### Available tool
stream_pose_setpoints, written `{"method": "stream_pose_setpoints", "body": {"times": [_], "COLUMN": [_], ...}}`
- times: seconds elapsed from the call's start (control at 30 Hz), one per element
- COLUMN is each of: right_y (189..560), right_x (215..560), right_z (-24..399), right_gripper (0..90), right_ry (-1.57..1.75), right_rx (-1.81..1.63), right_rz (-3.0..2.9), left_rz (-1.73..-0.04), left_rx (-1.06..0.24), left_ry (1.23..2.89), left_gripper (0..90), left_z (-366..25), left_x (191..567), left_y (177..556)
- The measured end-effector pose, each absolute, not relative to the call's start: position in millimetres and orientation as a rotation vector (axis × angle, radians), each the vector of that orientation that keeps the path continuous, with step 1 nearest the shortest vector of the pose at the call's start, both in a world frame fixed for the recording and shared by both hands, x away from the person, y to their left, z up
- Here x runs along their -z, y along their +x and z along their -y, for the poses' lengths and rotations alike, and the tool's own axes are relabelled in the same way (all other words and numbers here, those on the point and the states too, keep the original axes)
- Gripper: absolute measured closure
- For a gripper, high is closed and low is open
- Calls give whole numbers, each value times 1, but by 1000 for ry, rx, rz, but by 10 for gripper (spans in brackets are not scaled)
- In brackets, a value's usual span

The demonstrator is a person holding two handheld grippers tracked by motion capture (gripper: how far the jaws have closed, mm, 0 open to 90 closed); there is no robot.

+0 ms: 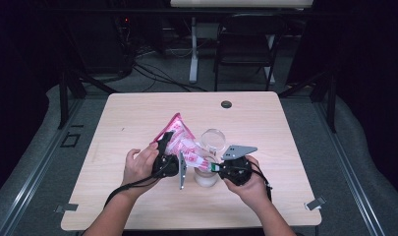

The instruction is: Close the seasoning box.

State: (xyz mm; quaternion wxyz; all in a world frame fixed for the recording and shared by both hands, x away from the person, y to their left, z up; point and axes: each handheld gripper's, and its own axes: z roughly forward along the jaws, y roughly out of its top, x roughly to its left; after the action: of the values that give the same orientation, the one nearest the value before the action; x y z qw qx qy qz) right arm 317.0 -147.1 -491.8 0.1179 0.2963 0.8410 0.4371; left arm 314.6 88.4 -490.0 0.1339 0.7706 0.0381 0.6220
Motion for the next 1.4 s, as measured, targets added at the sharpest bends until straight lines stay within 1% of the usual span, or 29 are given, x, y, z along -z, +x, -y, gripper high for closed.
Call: {"method": "stream_pose_setpoints", "body": {"times": [0.47,0.7,0.9,1.13,1.4], "right_y": [316,317,317,316,316], "right_x": [492,492,492,494,495], "right_z": [147,149,148,145,144], "right_gripper": [900,899,852,900,900], "right_ry": [854,857,857,854,852], "right_rx": [-1276,-1289,-1306,-1302,-1286], "right_rz": [-2494,-2479,-2458,-2446,-2466], "left_rz": [-45,-20,11,18,23], "left_rx": [-1839,-1845,-1845,-1853,-1843], "left_ry": [2228,2258,2267,2263,2262], "left_gripper": [643,644,646,647,647], "left_z": [-86,-83,-82,-81,-81], "left_x": [484,480,480,481,482], "left_y": [314,315,314,313,313]}}
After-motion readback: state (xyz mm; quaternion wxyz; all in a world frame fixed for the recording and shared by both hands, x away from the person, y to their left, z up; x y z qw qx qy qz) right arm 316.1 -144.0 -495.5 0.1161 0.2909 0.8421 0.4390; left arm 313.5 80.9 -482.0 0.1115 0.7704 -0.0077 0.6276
